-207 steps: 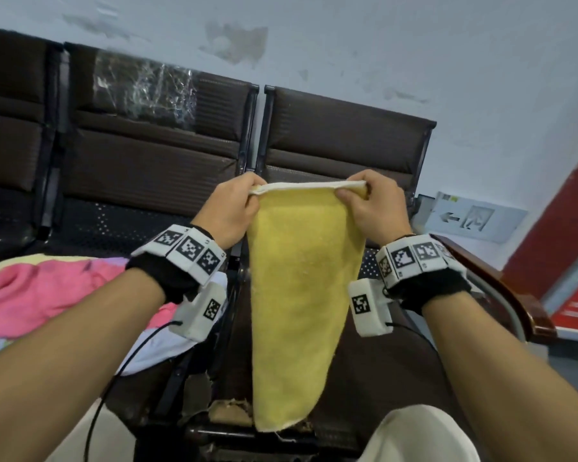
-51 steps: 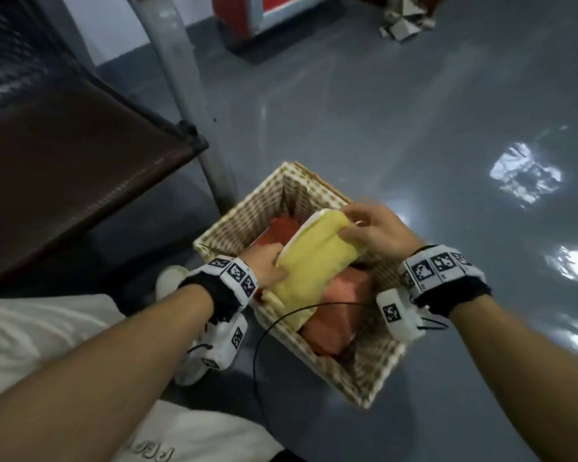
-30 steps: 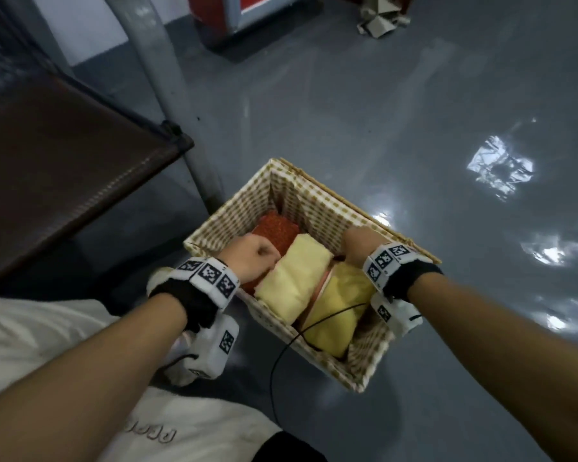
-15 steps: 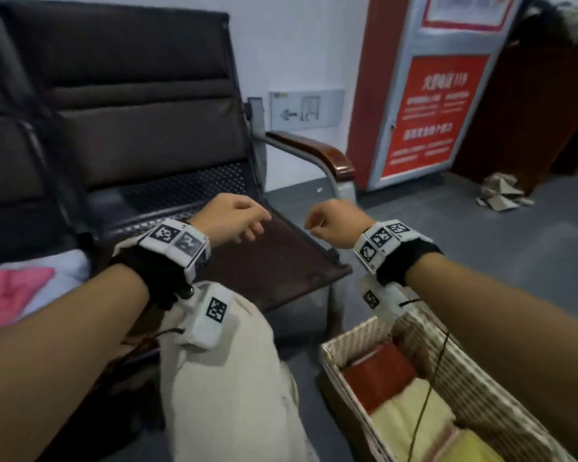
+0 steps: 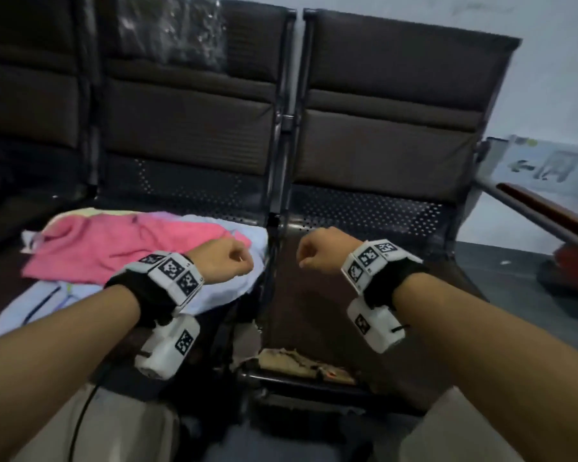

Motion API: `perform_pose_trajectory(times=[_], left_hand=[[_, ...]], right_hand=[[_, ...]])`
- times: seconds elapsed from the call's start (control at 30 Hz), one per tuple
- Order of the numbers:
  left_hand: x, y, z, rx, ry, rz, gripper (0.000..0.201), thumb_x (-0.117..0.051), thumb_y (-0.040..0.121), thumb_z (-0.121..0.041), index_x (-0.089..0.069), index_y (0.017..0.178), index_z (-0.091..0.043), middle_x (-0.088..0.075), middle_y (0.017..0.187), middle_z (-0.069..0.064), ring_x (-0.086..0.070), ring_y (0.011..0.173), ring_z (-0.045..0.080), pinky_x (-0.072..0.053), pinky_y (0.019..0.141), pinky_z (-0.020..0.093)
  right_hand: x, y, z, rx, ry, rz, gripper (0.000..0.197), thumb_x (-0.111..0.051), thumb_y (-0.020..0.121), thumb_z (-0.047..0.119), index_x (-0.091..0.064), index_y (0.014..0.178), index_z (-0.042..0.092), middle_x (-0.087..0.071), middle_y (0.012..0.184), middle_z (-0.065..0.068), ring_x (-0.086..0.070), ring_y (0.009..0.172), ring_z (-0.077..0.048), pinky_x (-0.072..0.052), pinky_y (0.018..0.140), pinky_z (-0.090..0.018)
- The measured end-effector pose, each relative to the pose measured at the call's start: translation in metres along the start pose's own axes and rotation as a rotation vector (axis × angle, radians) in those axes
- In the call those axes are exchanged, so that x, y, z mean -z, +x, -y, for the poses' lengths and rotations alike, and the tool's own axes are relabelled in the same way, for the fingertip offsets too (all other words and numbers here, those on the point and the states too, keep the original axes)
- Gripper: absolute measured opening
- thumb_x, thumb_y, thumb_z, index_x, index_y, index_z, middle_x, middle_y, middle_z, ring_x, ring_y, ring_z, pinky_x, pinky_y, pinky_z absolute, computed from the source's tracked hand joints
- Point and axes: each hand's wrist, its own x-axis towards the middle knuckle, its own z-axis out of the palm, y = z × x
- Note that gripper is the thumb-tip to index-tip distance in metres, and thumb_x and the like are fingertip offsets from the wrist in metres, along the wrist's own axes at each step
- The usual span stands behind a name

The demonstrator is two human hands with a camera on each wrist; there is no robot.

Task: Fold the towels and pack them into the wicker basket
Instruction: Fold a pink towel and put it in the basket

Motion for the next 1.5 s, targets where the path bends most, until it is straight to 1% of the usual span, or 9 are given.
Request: perform_pose_trajectory(times=[0.33, 0.43, 0.6, 0.87, 1.07, 1.17, 1.23, 1.33, 1.5], left_hand=[[0.019, 0.006, 0.113, 0.21, 0.347, 0.038, 0.041, -0.06, 0.086, -0.026, -0.052, 0.123, -0.012, -0.051, 0.12, 0.009, -0.051, 0.106, 0.021, -0.035, 0.082, 0.021], [0.018, 0.009, 0.129, 0.281, 0.363, 0.008, 0.049, -0.059, 0.085, -0.029, -0.045, 0.127, -0.01, -0.046, 0.122, 0.01, -0.051, 0.112, 0.027, -0.041, 0.094, 0.03], [0.021, 0.017, 0.143, 0.32, 0.435, 0.05, 0.038, -0.064, 0.081, -0.028, -0.057, 0.116, -0.013, -0.052, 0.117, 0.012, -0.055, 0.105, 0.028, -0.045, 0.091, 0.032], [0.018, 0.02, 0.145, 0.401, 0.473, 0.03, 0.035, -0.056, 0.088, -0.016, -0.054, 0.123, -0.009, -0.06, 0.121, 0.016, -0.058, 0.11, 0.032, -0.047, 0.091, 0.035], [0.015, 0.024, 0.086, 0.169, 0.402, -0.057, 0.018, -0.055, 0.085, -0.01, -0.069, 0.095, -0.008, -0.07, 0.096, 0.012, -0.064, 0.091, 0.029, -0.049, 0.08, 0.032], [0.008, 0.029, 0.052, -0.081, 0.162, -0.065, 0.031, -0.066, 0.074, -0.013, -0.061, 0.104, -0.01, -0.067, 0.099, 0.007, -0.062, 0.093, 0.025, -0.049, 0.085, 0.034], [0.001, 0.029, 0.029, -0.135, 0.061, -0.06, 0.038, -0.071, 0.073, -0.022, -0.059, 0.106, -0.011, -0.066, 0.099, 0.005, -0.062, 0.091, 0.02, -0.05, 0.082, 0.033], [-0.012, 0.03, 0.004, -0.209, 0.084, -0.148, 0.022, -0.071, 0.075, -0.031, -0.056, 0.086, -0.02, -0.059, 0.08, -0.006, -0.056, 0.072, 0.004, -0.043, 0.065, 0.019], [-0.025, 0.032, -0.021, -0.222, 0.236, -0.208, 0.014, -0.058, 0.091, -0.028, -0.062, 0.092, -0.014, -0.065, 0.089, 0.003, -0.059, 0.087, 0.02, -0.041, 0.074, 0.028]], right_hand=[[-0.093, 0.116, 0.061, 0.163, 0.228, 0.078, 0.032, -0.064, 0.087, 0.023, -0.06, 0.118, 0.014, -0.066, 0.108, -0.003, -0.061, 0.1, -0.019, -0.046, 0.088, -0.025], [-0.107, 0.137, 0.073, 0.208, 0.214, 0.038, 0.039, -0.064, 0.086, 0.019, -0.056, 0.124, 0.013, -0.064, 0.108, -0.006, -0.059, 0.097, -0.019, -0.045, 0.091, -0.028], [-0.126, 0.155, 0.079, 0.154, 0.059, 0.006, 0.013, -0.06, 0.088, 0.016, -0.066, 0.1, 0.014, -0.055, 0.108, -0.006, -0.056, 0.1, -0.024, -0.048, 0.091, -0.037], [-0.097, 0.135, 0.069, 0.226, 0.201, -0.153, 0.008, -0.063, 0.083, 0.011, -0.065, 0.076, 0.014, -0.055, 0.087, 0.003, -0.057, 0.087, -0.019, -0.047, 0.078, -0.029], [-0.051, 0.076, 0.04, 0.261, 0.336, -0.227, 0.009, -0.063, 0.087, 0.018, -0.06, 0.078, 0.021, -0.06, 0.073, 0.013, -0.053, 0.067, 0.0, -0.04, 0.065, -0.018], [-0.026, 0.046, 0.024, 0.237, 0.478, -0.317, 0.016, -0.06, 0.088, 0.011, -0.056, 0.079, 0.024, -0.059, 0.071, 0.01, -0.054, 0.069, -0.008, -0.045, 0.071, -0.028], [-0.012, 0.029, 0.011, 0.228, 0.593, -0.423, 0.021, -0.058, 0.089, 0.008, -0.053, 0.076, 0.024, -0.057, 0.07, 0.007, -0.052, 0.067, -0.008, -0.043, 0.069, -0.031], [0.003, 0.007, -0.011, 0.221, 0.8, -0.638, 0.025, -0.054, 0.091, 0.006, -0.053, 0.074, 0.024, -0.052, 0.065, 0.015, -0.047, 0.061, 0.001, -0.039, 0.065, -0.021], [0.005, -0.014, -0.051, 0.035, 0.991, -0.984, 0.026, -0.052, 0.092, 0.006, -0.055, 0.073, 0.024, -0.054, 0.069, 0.013, -0.05, 0.061, 0.01, -0.04, 0.066, -0.01]])
